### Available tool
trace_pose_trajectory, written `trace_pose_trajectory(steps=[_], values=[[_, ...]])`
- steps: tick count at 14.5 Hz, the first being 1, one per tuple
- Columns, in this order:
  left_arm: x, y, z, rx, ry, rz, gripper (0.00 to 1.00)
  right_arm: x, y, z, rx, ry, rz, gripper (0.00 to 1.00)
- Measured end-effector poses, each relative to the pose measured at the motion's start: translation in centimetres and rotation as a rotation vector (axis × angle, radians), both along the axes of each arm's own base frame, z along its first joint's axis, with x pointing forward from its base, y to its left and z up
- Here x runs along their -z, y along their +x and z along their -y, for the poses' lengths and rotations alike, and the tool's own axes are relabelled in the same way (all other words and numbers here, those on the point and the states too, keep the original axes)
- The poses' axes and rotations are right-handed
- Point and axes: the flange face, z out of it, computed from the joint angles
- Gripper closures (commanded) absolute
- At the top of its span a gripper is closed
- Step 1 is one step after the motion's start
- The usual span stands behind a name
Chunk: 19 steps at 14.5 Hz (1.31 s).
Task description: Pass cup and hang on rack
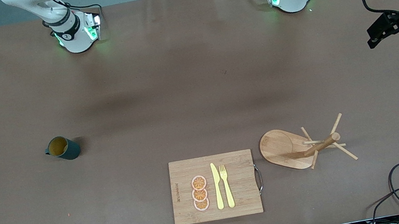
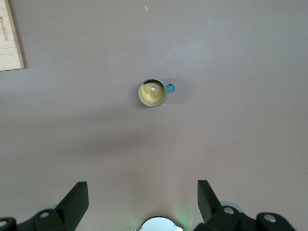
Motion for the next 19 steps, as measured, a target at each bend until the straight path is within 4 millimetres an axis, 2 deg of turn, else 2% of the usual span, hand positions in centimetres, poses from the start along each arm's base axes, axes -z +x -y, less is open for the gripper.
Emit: trace_pose_trajectory(steps=[3, 8, 13, 19], values=[[0.7, 0.4, 0.0, 0.000, 0.001, -0.008, 0.00, 0.0, 0.0, -0.2, -0.016, 0.019, 0.002, 0.00], [0.6, 0.9, 0.1, 0.000, -0.004, 0.020, 0.00, -0.1, -0.1, -0.2, -0.049, 0.015, -0.001, 0.00], [-1.3, 1.2, 0.2, 0.006, -0.022, 0.082, 0.00, -0.1, -0.1, -0.2, -0.057, 0.005, -0.002, 0.00], [-1.3, 1.3, 0.6, 0.031, -0.021, 0.082, 0.00, -0.1, -0.1, 0.0, -0.055, 0.006, -0.002, 0.00]])
